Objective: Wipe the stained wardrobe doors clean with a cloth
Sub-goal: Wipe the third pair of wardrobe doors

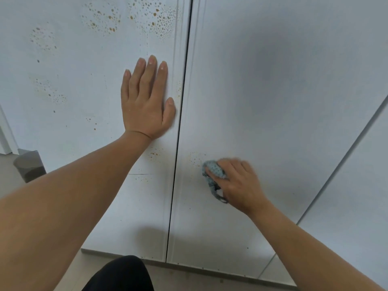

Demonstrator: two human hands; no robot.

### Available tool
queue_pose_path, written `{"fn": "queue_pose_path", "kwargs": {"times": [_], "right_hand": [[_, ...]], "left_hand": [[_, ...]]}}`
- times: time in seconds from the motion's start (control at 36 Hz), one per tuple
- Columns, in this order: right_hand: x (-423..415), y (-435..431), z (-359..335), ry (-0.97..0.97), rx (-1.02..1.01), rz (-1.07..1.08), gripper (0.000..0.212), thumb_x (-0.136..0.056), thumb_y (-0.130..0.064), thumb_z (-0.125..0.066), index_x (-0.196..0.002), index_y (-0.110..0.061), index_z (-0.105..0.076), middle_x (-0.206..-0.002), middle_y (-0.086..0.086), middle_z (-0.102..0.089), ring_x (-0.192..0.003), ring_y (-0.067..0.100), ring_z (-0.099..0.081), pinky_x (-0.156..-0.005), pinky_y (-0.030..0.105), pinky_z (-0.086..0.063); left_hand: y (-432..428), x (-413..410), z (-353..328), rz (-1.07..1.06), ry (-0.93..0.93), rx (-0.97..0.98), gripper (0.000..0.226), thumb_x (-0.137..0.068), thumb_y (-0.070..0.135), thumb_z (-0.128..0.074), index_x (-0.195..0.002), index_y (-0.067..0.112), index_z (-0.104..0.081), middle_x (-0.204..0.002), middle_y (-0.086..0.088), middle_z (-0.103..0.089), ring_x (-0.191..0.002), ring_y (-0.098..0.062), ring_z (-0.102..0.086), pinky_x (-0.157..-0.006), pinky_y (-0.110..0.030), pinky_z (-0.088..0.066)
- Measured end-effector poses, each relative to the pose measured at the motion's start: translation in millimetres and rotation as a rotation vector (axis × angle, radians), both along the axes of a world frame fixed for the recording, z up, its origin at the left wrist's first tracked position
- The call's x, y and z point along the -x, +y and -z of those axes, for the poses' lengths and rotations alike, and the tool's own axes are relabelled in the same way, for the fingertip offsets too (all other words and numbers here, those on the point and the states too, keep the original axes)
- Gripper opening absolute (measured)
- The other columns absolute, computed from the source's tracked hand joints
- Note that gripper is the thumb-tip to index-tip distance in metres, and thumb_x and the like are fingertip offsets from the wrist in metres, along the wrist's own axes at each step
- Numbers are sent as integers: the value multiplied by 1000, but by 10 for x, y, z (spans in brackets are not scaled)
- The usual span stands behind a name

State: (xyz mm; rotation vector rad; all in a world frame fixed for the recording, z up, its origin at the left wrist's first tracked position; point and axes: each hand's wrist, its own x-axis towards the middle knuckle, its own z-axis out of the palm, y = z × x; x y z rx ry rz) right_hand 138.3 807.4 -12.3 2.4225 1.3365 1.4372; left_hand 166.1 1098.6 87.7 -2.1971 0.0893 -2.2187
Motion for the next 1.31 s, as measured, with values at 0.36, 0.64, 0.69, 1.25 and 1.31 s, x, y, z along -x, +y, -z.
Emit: {"fn": "queue_pose_path", "kwargs": {"times": [0.36,0.64,0.69,1.25,1.31], "right_hand": [[-129,59,-86,-72,-276,31,45,-80,-9,-76,-125,-13,-68,-110,19,-61,-97,37,-56,-75,45,-47],[-57,398,244,-50,-86,-15,29,-96,-18,-62,-124,-12,-69,-110,13,-63,-96,31,-57,-75,42,-45],[-134,332,202,-108,-310,72,36,-92,-15,-66,-128,-9,-68,-115,19,-59,-100,37,-56,-78,44,-46],[34,611,293,87,-69,9,29,-88,-18,-69,-112,-33,-67,-105,1,-66,-94,26,-59,-77,39,-47],[9,568,238,13,122,-40,26,-87,-16,-62,-111,-22,-72,-107,4,-66,-94,28,-58,-75,38,-42]], "left_hand": [[-23,21,-6,1,25,22,63,-101,35,-42,-157,7,-43,-162,-19,-41,-152,-34,-29,-126,-55,-23],[-21,17,-11,-13,19,21,63,-101,35,-42,-157,7,-44,-161,-19,-42,-151,-35,-31,-126,-56,-25],[-28,15,-8,-11,23,26,63,-100,35,-42,-157,6,-44,-161,-19,-42,-151,-36,-32,-126,-56,-24],[-24,62,9,-9,32,34,64,-99,34,-45,-156,6,-45,-161,-19,-43,-151,-36,-33,-126,-54,-23],[-28,56,6,-8,29,30,64,-99,34,-45,-157,7,-45,-161,-19,-43,-151,-36,-34,-126,-54,-23]]}}
